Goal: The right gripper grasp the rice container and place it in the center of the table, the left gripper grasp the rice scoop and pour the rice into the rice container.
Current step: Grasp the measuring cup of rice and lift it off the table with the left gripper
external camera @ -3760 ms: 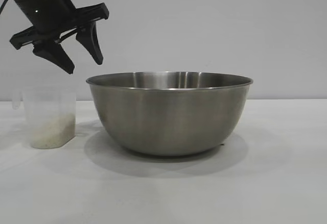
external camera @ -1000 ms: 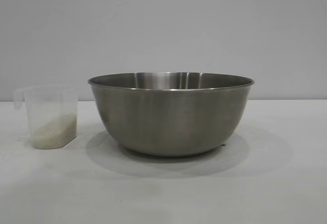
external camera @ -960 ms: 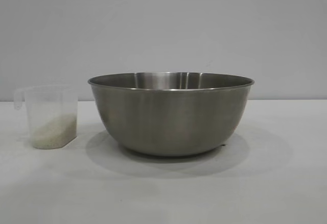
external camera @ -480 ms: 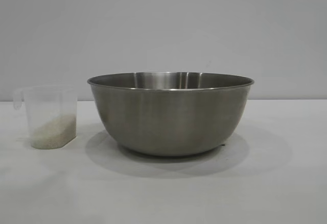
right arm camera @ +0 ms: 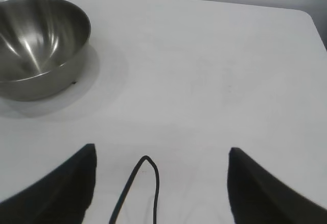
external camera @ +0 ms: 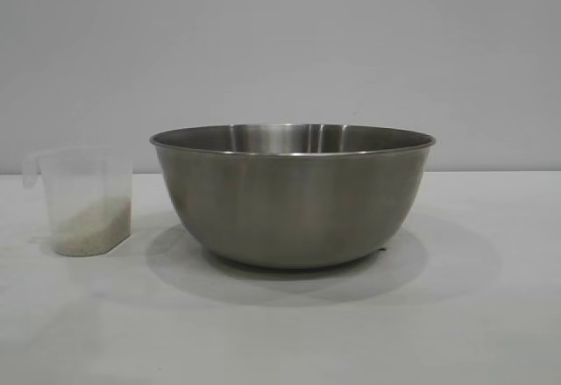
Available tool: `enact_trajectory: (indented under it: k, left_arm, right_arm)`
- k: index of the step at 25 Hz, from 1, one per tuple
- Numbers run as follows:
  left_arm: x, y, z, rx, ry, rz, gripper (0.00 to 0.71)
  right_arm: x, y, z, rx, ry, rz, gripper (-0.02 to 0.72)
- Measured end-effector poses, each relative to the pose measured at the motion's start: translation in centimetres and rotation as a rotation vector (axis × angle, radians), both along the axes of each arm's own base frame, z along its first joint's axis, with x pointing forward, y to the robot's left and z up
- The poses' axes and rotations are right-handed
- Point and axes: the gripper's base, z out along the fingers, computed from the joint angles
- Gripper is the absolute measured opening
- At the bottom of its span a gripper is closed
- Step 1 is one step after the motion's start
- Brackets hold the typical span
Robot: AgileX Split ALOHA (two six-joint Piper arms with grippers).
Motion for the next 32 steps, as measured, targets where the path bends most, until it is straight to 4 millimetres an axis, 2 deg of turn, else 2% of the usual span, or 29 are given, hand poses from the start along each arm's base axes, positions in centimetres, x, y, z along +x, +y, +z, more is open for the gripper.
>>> enact_trajectory:
  k: [4,8,9,10,18,32]
  left_arm:
    - [1.3,-0.7,-1.1,0.013,-0.073,-0.048,0.386]
    - [2.2,-1.2,-3.6,0.045,0.031,-0.07,0.386]
    - [2.3,-1.2,-4.0,0.052,0.05,-0.073,0.344]
    - [2.4,-1.2,-4.3,0.055,0.066,-0.073,0.338]
    - [3.3,-1.1,-5.7,0.125,0.112,-0.045,0.341]
    - [6.7,-1.9,-8.2,0.156,0.158,-0.05,0.341]
  right_arm:
    - [0.0,0.0,0.0,0.0,0.0,0.0,0.459]
    - [0.0,0.0,0.0,0.0,0.0,0.0,0.459]
    - [0.0,0.0,0.0,0.0,0.0,0.0,0.459]
    - [0.0,0.0,0.0,0.0,0.0,0.0,0.459]
    - [0.0,0.0,0.0,0.0,0.0,0.0,0.459]
    - [0.0,0.0,0.0,0.0,0.0,0.0,0.459]
